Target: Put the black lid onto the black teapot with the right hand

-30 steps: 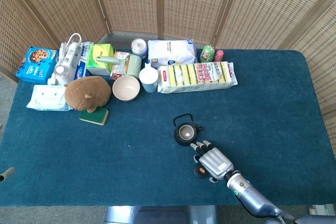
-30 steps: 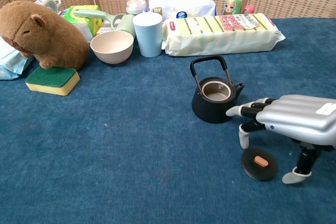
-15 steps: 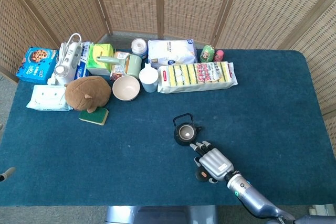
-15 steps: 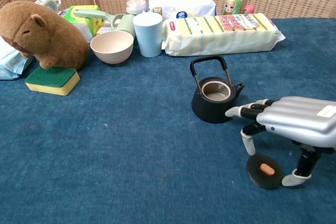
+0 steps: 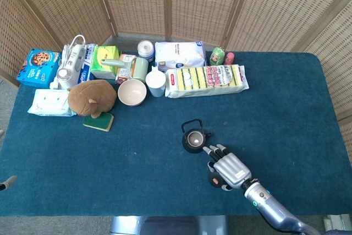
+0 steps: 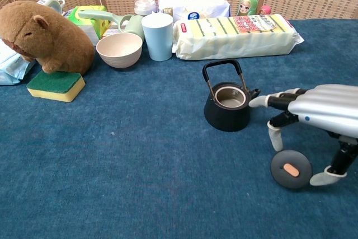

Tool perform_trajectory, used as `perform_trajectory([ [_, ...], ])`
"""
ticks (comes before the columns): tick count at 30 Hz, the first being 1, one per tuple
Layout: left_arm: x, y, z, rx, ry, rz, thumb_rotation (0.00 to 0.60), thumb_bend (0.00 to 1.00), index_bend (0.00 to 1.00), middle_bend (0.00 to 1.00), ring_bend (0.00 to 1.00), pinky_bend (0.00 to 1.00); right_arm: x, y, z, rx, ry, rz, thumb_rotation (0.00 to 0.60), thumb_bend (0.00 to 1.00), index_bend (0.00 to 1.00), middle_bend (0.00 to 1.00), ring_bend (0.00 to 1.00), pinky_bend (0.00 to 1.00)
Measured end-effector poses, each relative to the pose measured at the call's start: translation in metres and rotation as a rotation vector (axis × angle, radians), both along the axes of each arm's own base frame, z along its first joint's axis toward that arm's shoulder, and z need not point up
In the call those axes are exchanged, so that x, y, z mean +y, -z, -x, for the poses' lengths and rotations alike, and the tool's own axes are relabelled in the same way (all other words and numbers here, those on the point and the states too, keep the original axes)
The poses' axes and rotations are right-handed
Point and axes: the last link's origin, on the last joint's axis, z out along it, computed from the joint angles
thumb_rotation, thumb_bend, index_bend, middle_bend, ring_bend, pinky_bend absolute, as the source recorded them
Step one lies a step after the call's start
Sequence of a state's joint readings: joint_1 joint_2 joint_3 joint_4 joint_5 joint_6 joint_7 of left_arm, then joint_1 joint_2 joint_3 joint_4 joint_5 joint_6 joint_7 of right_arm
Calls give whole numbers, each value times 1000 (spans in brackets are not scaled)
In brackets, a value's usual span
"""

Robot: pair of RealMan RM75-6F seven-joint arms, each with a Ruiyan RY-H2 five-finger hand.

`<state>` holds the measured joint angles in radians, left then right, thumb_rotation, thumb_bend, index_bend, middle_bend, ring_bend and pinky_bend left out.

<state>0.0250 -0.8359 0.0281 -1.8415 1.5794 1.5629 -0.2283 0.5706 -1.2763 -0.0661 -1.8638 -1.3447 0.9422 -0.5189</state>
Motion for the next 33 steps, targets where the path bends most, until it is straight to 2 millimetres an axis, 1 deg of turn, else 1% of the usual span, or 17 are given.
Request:
perform_trajectory([
  [9, 0, 0, 0, 1, -1, 1, 600, 86, 0, 0, 0, 0, -3, -5, 2, -4, 18, 11, 600, 188, 457, 0, 0, 0],
  [16, 0, 1, 0, 2, -1, 3, 600, 86, 0, 0, 0, 0, -9, -16, -14, -56, 6, 37, 600, 202, 470, 0, 0, 0],
  [21, 0, 0, 0, -2, -1, 1, 600, 86, 0, 0, 0, 0, -21, -27, -31, -111, 17, 62, 600, 202, 473, 0, 0, 0],
  [26, 0, 0, 0, -3, -1, 4, 600, 86, 0, 0, 0, 0, -37, -34, -43, -164, 58, 71, 600, 210, 473, 0, 0, 0],
  [29, 0, 0, 0, -4, 0, 6, 600, 86, 0, 0, 0, 0, -47, -34, -47, -183, 92, 69, 600, 211, 475, 0, 0, 0],
  [33, -1, -2, 0, -13, -1, -2, 600, 86, 0, 0, 0, 0, -65, -31, -47, -192, 151, 76, 600, 212, 481, 0, 0, 0],
])
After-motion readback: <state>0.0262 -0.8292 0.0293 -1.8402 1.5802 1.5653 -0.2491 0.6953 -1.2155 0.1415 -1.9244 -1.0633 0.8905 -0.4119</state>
